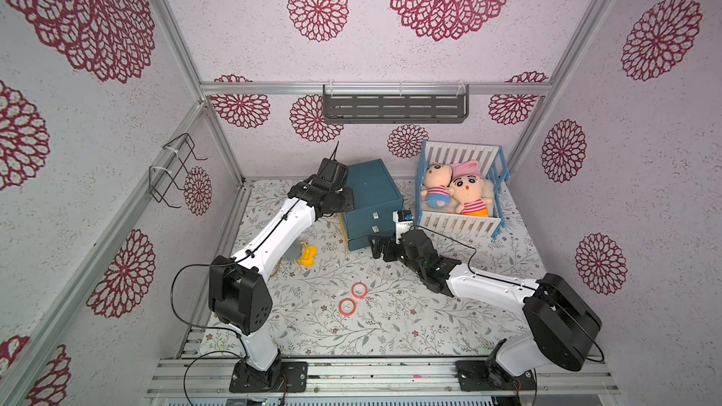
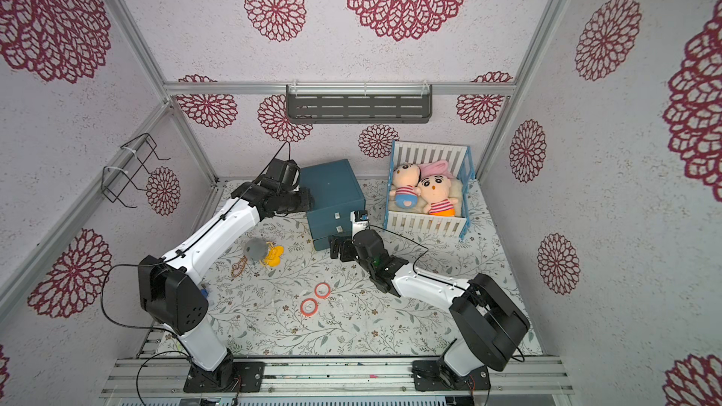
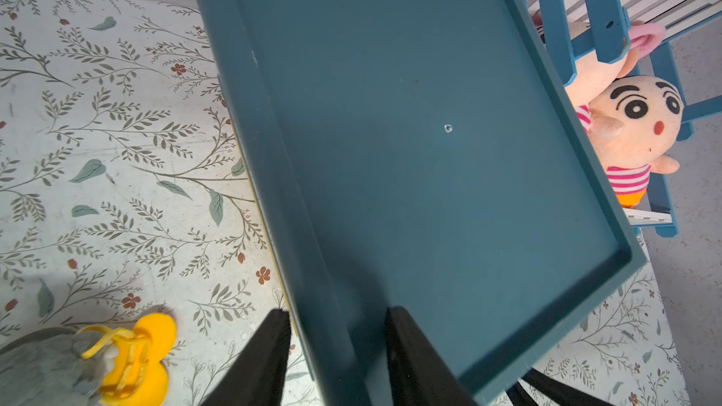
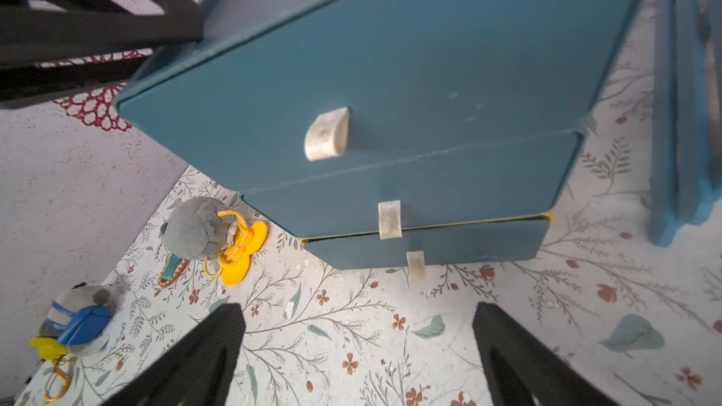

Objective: Place the transparent tape into the drawer according to color
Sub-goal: Open the drawer in the storage box.

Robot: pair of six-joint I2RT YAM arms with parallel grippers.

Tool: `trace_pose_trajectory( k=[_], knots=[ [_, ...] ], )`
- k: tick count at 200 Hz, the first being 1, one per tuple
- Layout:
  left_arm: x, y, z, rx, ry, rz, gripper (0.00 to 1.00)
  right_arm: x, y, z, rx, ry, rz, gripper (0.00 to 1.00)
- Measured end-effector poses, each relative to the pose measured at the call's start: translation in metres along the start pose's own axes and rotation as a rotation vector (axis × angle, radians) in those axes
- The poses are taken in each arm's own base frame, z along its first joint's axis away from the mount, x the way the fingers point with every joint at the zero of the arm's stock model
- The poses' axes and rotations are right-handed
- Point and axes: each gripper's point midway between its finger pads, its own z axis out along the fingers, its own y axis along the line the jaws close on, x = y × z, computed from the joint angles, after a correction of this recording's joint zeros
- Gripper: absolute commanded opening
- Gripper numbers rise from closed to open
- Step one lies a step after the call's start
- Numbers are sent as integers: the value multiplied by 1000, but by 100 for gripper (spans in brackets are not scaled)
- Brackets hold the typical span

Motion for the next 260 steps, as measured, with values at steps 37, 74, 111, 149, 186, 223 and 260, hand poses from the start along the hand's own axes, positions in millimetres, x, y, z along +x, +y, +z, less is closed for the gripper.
trace_pose_trajectory(
  k=[37, 74, 111, 149, 186, 223, 260],
  knots=[
    [0, 0, 0, 2, 1, -2, 46, 24, -15, -3, -27, 61, 139, 98],
    [0, 0, 0, 4, 2, -2, 46, 53, -36, -3, -66, 120, 330, 92],
    [0, 1, 0, 4, 2, -3, 46, 51, -28, 9, -151, 119, 441, 88],
    [0, 0, 0, 6, 3, -3, 46, 56, -24, 23, -205, 122, 540, 81],
    [0, 1, 0, 7, 3, -4, 46, 59, -25, 31, -225, 113, 609, 75],
    [1, 1, 0, 12, 2, -6, 46, 61, -28, 40, -231, 104, 657, 69],
    [1, 2, 0, 18, 3, -8, 46, 67, -35, 50, -226, 103, 705, 65]
  ],
)
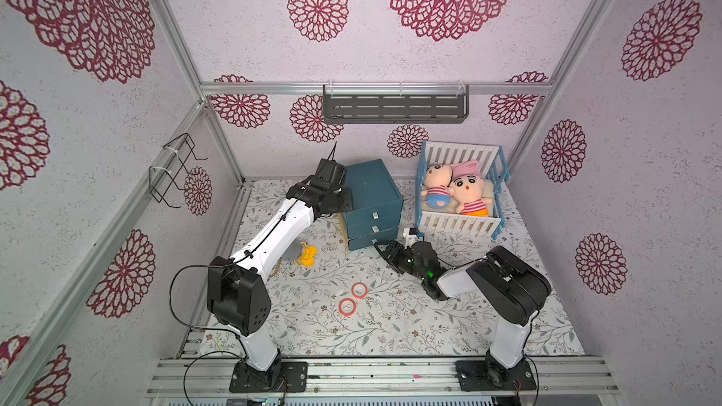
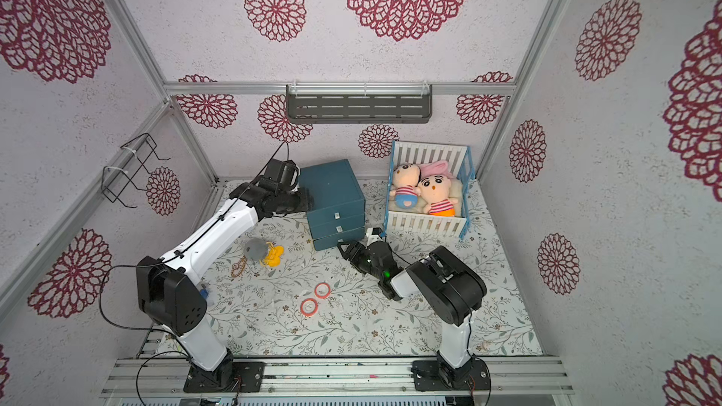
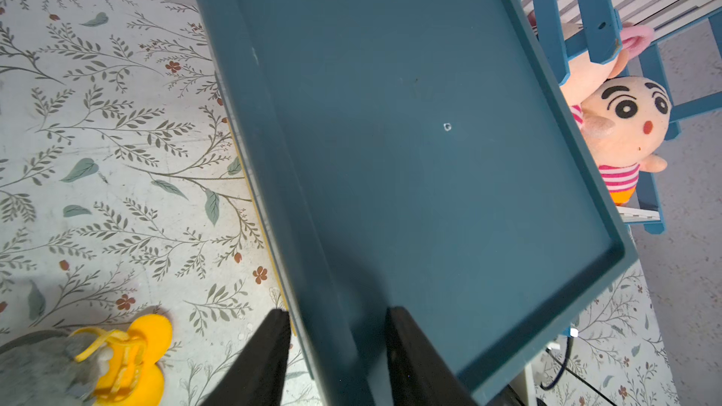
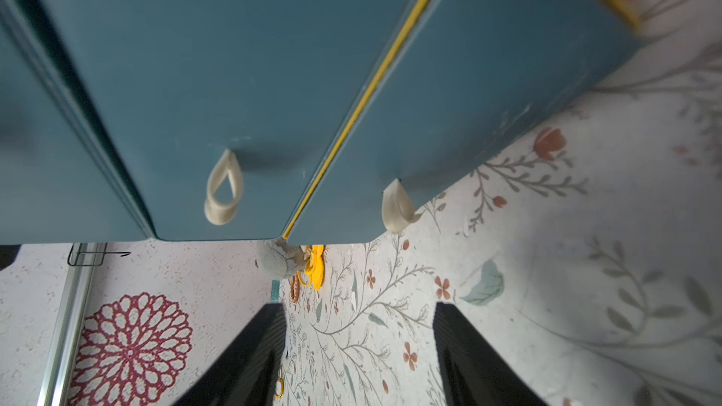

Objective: Place the transparent tape into the drawer according to color
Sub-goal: Open the drawer in the storage box.

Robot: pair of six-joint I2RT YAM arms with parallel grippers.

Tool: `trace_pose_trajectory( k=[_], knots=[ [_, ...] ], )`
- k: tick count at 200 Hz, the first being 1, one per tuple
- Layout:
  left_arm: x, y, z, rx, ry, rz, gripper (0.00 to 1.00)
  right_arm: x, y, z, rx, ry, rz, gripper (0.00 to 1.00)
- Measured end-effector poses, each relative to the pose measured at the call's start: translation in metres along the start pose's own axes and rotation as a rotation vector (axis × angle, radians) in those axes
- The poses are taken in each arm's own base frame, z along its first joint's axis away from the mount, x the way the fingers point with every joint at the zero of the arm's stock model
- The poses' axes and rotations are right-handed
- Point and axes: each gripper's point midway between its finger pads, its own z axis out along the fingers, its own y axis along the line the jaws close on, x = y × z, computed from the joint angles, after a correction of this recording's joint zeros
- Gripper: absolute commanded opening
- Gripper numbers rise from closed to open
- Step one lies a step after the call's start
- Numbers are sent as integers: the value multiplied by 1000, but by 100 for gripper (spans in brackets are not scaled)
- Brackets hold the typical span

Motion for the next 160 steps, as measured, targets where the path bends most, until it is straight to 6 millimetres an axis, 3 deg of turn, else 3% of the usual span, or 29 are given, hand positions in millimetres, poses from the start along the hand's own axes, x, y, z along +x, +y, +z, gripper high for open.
trace_pose_trajectory(
  k=[74, 160],
  knots=[
    [0, 1, 0, 7, -2, -3, 46, -8, 2, 16, -30, -19, 50, 57],
    [0, 2, 0, 11, -1, -7, 46, -9, -15, 29, -7, -24, 84, 50]
  ],
)
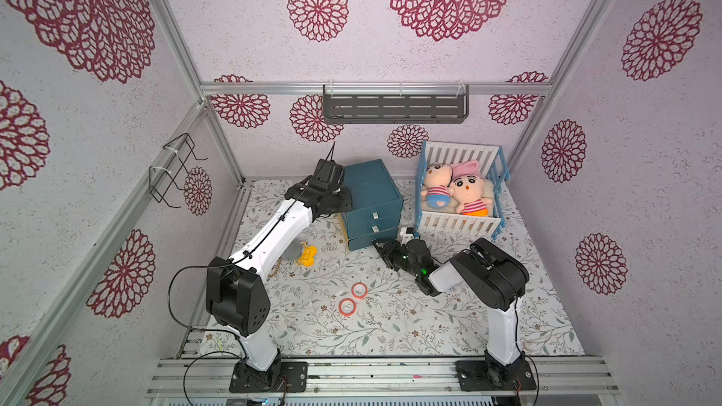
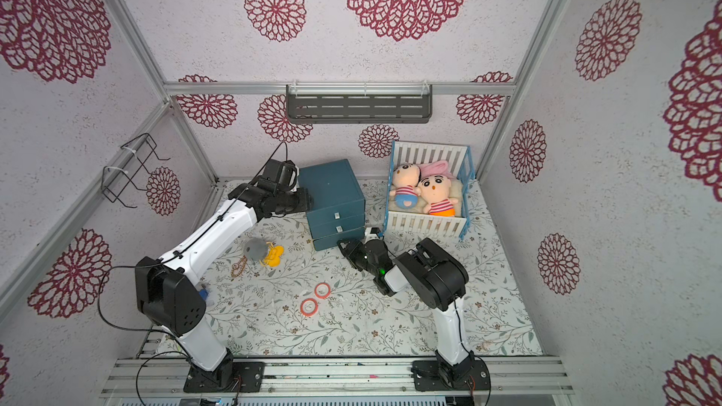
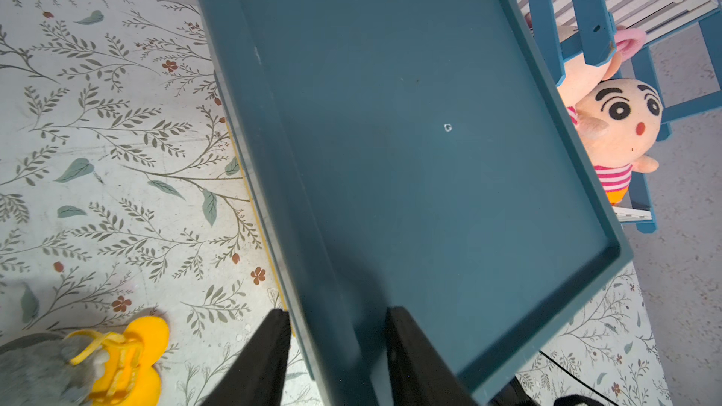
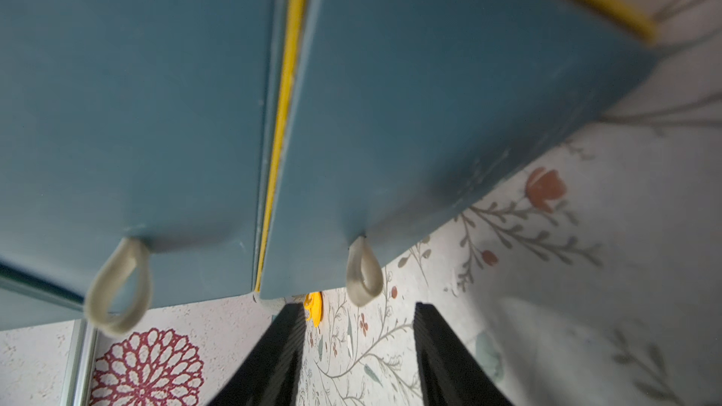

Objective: Place the transparent tape into the drawer according to color
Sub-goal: Open the drawer in the storage box.

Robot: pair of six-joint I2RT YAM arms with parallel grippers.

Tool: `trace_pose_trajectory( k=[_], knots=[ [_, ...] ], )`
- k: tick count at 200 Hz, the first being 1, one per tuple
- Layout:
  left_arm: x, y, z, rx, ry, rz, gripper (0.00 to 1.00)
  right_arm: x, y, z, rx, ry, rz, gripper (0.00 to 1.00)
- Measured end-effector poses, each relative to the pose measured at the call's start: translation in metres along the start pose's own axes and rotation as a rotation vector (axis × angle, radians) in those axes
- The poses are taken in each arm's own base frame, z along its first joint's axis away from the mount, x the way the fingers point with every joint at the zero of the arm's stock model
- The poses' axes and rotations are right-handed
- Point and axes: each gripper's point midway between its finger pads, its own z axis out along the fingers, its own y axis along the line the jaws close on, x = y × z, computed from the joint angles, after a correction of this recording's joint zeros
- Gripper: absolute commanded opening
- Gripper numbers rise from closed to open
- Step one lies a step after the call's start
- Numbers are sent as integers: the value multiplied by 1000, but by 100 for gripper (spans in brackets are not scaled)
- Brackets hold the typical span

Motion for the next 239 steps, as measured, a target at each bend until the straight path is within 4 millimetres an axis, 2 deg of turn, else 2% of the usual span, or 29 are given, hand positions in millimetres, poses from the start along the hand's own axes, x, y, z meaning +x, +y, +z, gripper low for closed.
trace_pose_trajectory(
  k=[59, 94, 129, 181, 239],
  knots=[
    [0, 0, 0, 3, 1, -1, 46, -5, 6, 10, -22, -13, 11, 43],
    [0, 0, 0, 5, 2, -2, 46, -11, 1, 12, -12, -31, 19, 36],
    [0, 0, 0, 5, 3, -1, 46, -10, -7, 13, 4, -31, 31, 21],
    [1, 1, -1, 6, 2, -2, 46, -13, -1, 14, -26, -40, 41, 0],
    [1, 2, -2, 5, 2, 2, 46, -9, -4, 7, -33, -38, 45, 0]
  ],
)
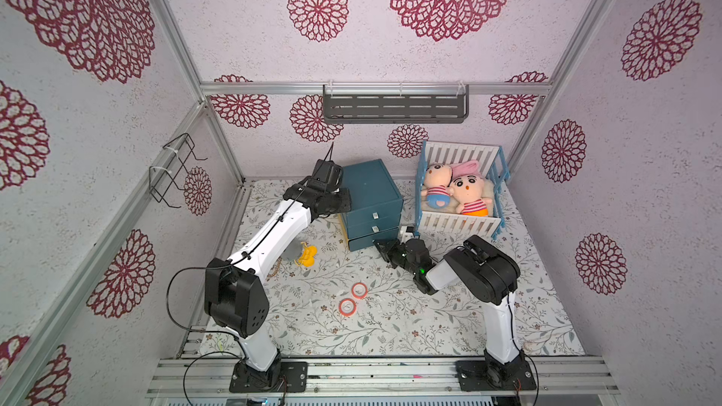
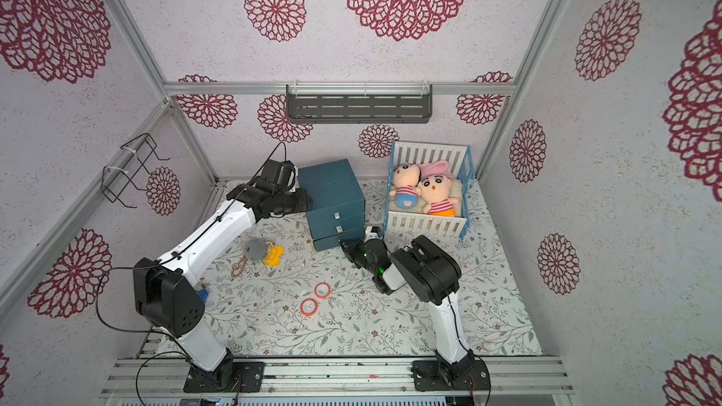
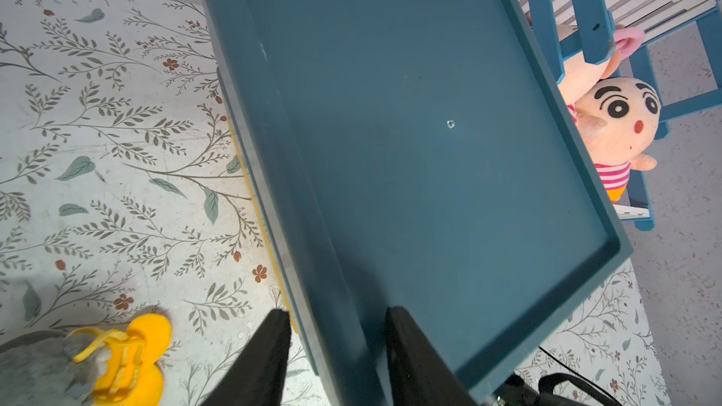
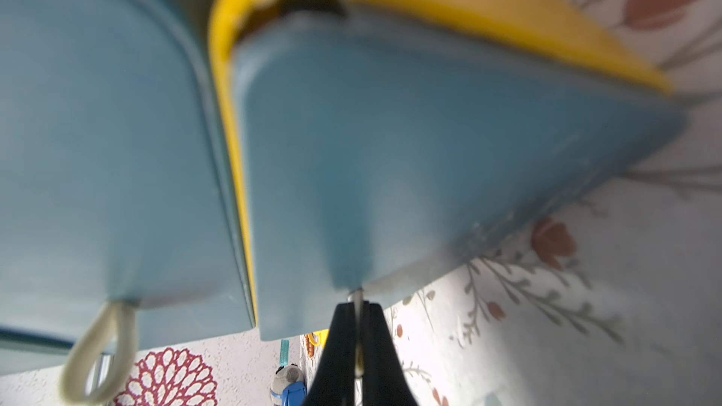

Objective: Place the transparent tape into the drawer according to color
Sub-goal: Open the drawer in the storage box.

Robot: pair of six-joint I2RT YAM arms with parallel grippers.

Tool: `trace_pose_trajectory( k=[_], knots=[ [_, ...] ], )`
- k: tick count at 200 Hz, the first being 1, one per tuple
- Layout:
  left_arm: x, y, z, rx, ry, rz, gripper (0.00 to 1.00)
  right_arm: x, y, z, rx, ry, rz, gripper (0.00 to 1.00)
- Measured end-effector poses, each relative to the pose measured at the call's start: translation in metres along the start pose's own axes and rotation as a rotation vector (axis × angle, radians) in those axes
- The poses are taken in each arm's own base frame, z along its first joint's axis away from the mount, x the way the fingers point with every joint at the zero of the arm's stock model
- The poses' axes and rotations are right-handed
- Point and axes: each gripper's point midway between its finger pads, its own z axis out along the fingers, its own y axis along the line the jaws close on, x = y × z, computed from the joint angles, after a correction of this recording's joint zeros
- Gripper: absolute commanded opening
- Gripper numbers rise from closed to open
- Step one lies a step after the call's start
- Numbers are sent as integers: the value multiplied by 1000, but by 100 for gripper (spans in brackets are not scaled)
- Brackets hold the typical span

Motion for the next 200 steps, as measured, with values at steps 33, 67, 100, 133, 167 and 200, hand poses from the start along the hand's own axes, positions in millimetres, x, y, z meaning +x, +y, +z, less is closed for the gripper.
trace_pose_trajectory(
  k=[33, 67, 100, 133, 167, 200],
  knots=[
    [0, 0, 0, 0, 0, 0, 46, 7, -3, -14, -2, 14, 1, 0],
    [0, 1, 0, 0, 0, -1, 46, 18, -7, -31, 1, 32, 7, 0],
    [0, 1, 0, 0, 0, -1, 46, 30, -11, -51, 16, 45, 15, 0],
    [0, 1, -1, -1, 0, -1, 46, 39, -15, -68, 34, 51, 13, 0],
    [0, 1, 0, -1, 1, -2, 46, 46, -18, -79, 47, 59, 10, 0],
    [0, 1, -1, -2, 1, -2, 46, 51, -19, -82, 51, 64, 6, 0]
  ],
)
